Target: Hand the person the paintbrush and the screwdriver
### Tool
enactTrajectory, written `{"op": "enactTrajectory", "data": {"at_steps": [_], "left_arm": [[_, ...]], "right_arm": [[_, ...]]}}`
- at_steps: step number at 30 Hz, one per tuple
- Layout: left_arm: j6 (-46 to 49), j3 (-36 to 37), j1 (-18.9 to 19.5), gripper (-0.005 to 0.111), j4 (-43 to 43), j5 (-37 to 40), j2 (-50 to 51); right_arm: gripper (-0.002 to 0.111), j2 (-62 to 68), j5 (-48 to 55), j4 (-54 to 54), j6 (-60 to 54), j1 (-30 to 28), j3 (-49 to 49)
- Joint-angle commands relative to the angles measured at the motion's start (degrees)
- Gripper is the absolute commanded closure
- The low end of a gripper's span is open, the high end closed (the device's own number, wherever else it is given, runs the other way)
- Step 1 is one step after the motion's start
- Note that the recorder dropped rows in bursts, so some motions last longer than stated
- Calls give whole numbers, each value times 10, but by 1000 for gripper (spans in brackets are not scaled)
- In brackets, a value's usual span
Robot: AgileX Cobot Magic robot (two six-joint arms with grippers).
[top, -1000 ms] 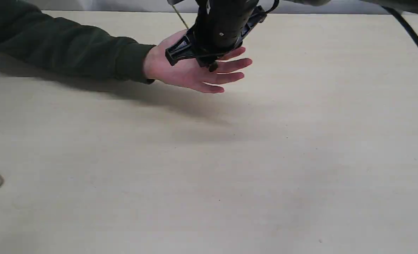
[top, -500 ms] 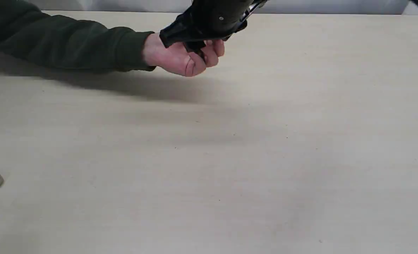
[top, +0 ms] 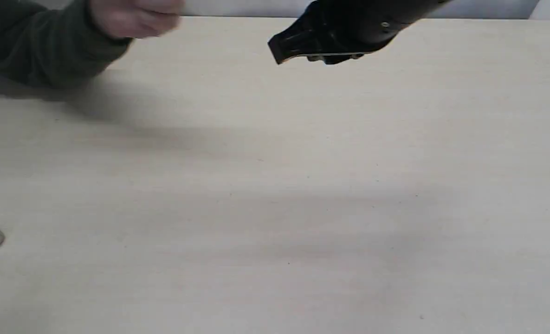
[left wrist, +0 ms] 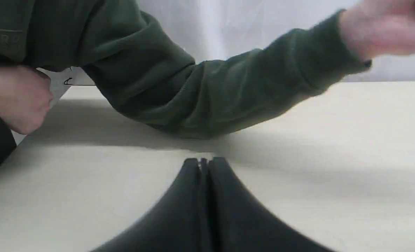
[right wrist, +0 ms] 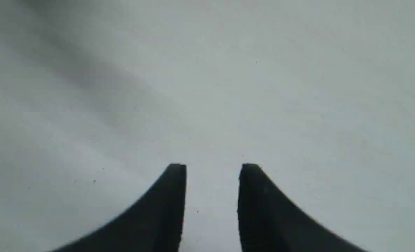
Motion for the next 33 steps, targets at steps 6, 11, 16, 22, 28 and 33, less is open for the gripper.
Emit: {"op": "enactTrajectory", "data": {"at_steps": [6, 11, 16, 22, 28, 33], "left_arm": [[-1, 1, -5, 107, -1, -4, -1], [-1, 1, -5, 107, -1, -4, -1], [-1, 1, -5, 107, -1, -4, -1], [-1, 1, -5, 107, -1, -4, -1], [-1, 1, -5, 107, -2, -3, -1], [-1, 1, -5, 107, -2, -3, -1]], "right_arm": [[88, -188, -38, -3, 54, -2, 152], [96, -298, -84, 29, 57, -2, 251], [104, -406, -133, 43, 60, -2, 345], [104, -536, -167, 60, 65, -2, 425], [104, -644, -201, 60, 66, -2, 469], [104, -712, -232, 60, 66, -2, 497]]}}
